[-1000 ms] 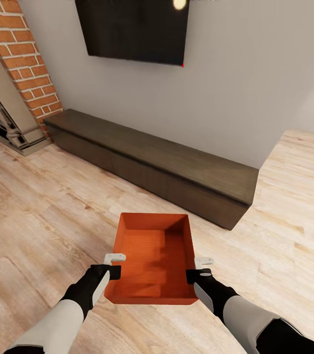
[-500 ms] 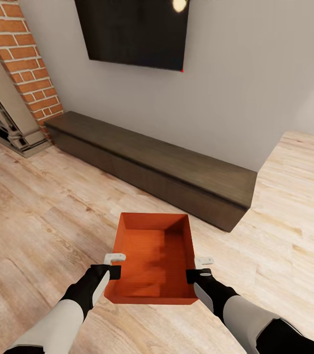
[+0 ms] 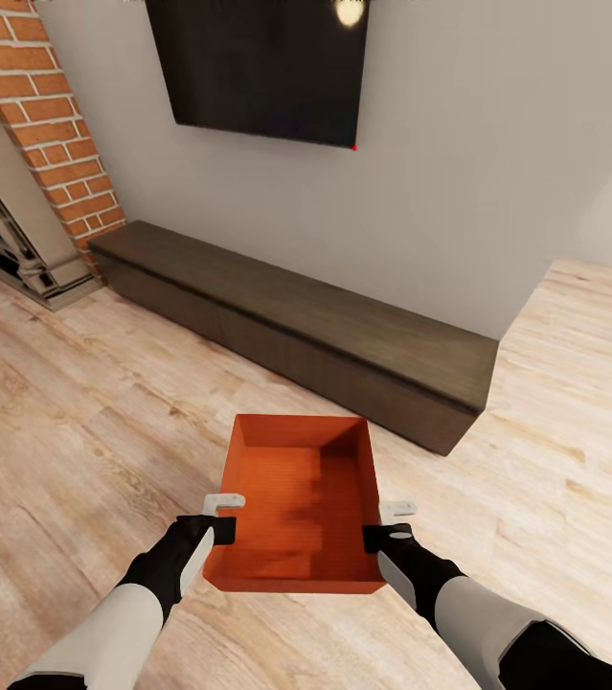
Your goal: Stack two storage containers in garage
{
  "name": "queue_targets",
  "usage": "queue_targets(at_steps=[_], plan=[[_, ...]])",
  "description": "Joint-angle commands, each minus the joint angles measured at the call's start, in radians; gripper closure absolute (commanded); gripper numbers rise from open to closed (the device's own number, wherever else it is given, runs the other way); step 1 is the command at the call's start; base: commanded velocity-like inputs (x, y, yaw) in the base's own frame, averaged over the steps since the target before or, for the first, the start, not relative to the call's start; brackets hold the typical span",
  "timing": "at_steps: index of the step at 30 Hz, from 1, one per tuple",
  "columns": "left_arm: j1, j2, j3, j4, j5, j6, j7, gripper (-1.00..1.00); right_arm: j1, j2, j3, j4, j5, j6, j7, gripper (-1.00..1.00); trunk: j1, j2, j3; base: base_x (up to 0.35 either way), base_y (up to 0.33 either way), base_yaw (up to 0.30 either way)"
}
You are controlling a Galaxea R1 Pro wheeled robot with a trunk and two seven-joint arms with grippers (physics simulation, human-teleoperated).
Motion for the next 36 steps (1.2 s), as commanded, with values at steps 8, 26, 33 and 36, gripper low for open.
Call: queue_targets(at_steps=[8,26,33,36], plan=[[0.001,-0.001,-0.004,-0.003,0.001,0.006,0.010,1.00,0.000,0.001,0.010,-0.011,-0.007,0.005,-0.001,1.00,-0.031,0.056,0.024,0.000,0.000,0.000],[0.001,-0.001,-0.003,-0.001,0.001,0.006,0.010,1.00,0.000,0.001,0.010,-0.011,-0.007,0.005,-0.001,1.00,-0.100,0.182,0.081,0.000,0.000,0.000],[0.001,-0.001,-0.003,-0.001,0.001,0.006,0.010,1.00,0.000,0.001,0.010,-0.011,-0.007,0.004,-0.001,1.00,-0.127,0.231,0.103,0.000,0.000,0.000],[0.000,-0.001,-0.004,-0.001,0.001,0.006,0.010,1.00,0.000,0.001,0.010,-0.011,-0.007,0.004,-0.001,1.00,-0.138,0.252,0.112,0.000,0.000,0.000]])
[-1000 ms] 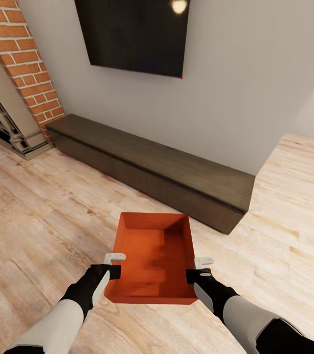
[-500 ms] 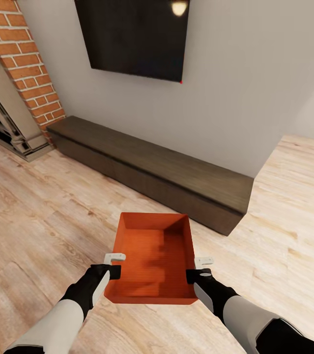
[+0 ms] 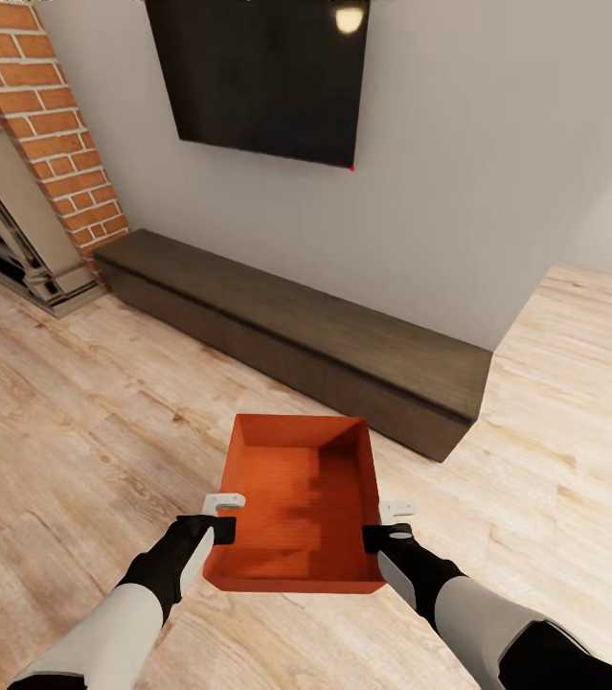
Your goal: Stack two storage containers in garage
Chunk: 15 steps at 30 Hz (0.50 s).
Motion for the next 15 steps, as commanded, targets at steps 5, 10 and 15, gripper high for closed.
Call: queue_targets(at_steps=[5,10,15], plan=[[0.001,-0.001,-0.003,0.000,0.001,0.006,0.010,1.00,0.000,0.001,0.010,-0.012,-0.006,0.005,-0.001,1.00,-0.019,0.035,0.015,0.000,0.000,0.000],[0.001,-0.001,-0.003,0.000,0.001,0.006,0.010,1.00,0.000,0.001,0.010,-0.012,-0.005,0.005,-0.001,1.00,-0.038,0.070,0.031,0.000,0.000,0.000],[0.001,0.005,0.003,-0.011,0.006,0.000,0.001,1.00,0.000,0.004,0.000,-0.006,0.009,0.004,-0.003,1.00,-0.050,0.091,0.040,0.000,0.000,0.000]])
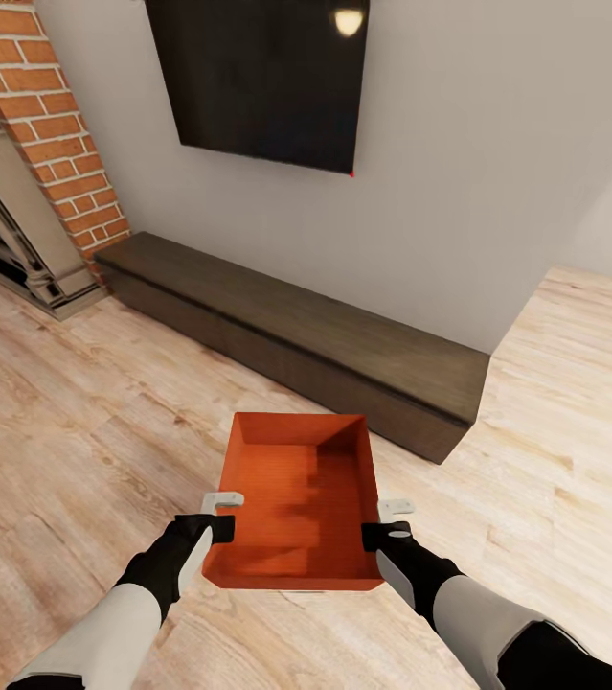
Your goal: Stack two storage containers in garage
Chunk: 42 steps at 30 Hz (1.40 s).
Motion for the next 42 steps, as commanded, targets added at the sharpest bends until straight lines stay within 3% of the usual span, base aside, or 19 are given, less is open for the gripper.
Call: queue_targets(at_steps=[1,23,24,42], plan=[[-0.001,0.000,-0.001,-0.004,0.005,0.005,0.010,1.00,0.000,-0.001,0.014,0.000,-0.010,0.006,-0.001,1.00,0.000,0.000,-0.001,0.000,0.000,0.000],[-0.001,0.003,-0.001,-0.005,0.007,0.002,0.011,1.00,0.000,-0.003,-0.007,0.000,0.012,0.005,0.001,1.00,0.000,0.000,-0.001,0.000,0.000,0.000],[-0.001,0.003,-0.001,-0.005,0.004,0.002,0.017,1.00,0.000,-0.002,0.033,0.000,-0.039,0.005,0.001,1.00,0.000,0.000,-0.001,0.000,0.000,0.000],[0.000,0.003,-0.002,-0.048,0.002,0.003,0.017,1.00,0.000,-0.002,0.033,0.000,-0.035,0.005,0.001,1.00,0.000,0.000,-0.001,0.000,0.000,0.000]])
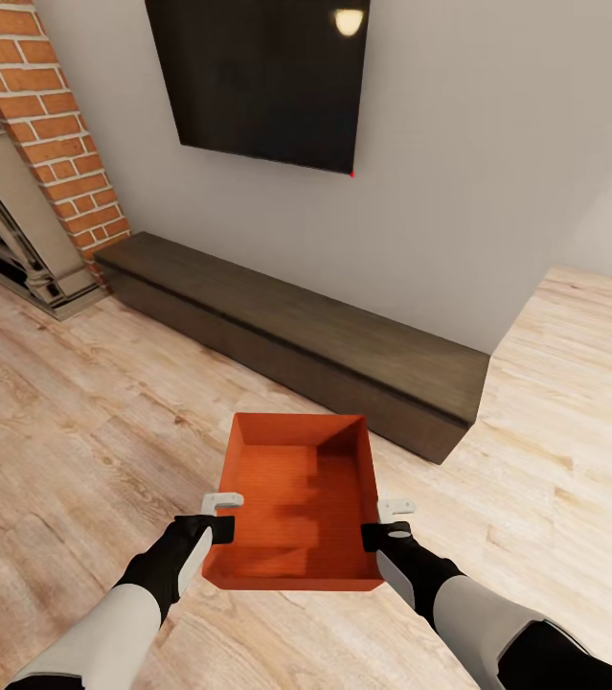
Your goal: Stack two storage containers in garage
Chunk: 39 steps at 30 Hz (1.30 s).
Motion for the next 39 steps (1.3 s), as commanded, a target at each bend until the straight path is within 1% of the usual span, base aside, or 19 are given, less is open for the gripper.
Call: queue_targets(at_steps=[1,3,39], plan=[[-0.001,0.001,0.007,-0.053,-0.015,0.008,0.011,1.00,0.000,-0.001,0.024,-0.001,-0.029,0.006,-0.001,1.00,0.000,0.000,-0.001,0.000,0.000,0.000],[-0.001,0.001,0.007,-0.053,-0.015,0.008,0.010,1.00,0.000,-0.001,0.024,-0.001,-0.029,0.006,-0.001,1.00,0.000,0.000,-0.001,0.000,0.000,0.000],[-0.001,0.001,0.003,-0.050,-0.014,0.009,0.009,1.00,0.000,-0.001,0.026,-0.001,-0.027,0.007,-0.003,1.00,-0.138,0.252,0.112,0.000,0.000,0.000]])
